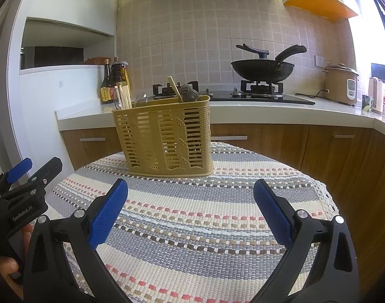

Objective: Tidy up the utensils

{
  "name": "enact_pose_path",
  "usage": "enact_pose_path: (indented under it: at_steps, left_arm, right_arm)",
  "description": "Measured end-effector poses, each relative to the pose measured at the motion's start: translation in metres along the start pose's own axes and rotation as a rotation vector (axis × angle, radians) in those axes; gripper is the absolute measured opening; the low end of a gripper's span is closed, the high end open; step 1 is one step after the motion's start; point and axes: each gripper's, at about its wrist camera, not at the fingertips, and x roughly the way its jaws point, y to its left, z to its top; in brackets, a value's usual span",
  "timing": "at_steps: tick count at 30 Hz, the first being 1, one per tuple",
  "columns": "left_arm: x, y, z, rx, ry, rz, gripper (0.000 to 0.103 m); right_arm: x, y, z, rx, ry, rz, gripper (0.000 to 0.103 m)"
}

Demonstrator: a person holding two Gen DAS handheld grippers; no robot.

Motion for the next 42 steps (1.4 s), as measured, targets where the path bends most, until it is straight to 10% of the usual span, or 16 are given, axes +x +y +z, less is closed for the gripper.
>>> enact_pose_path:
  at_steps: [42]
  left_arm:
    - [0.0023,0.0029,-0.0016,0.009,0.019,0.038,0.095]
  right_arm:
    - [0.0005,0.0025,-0.0028,-0.003,0.007,-0.009,0.095]
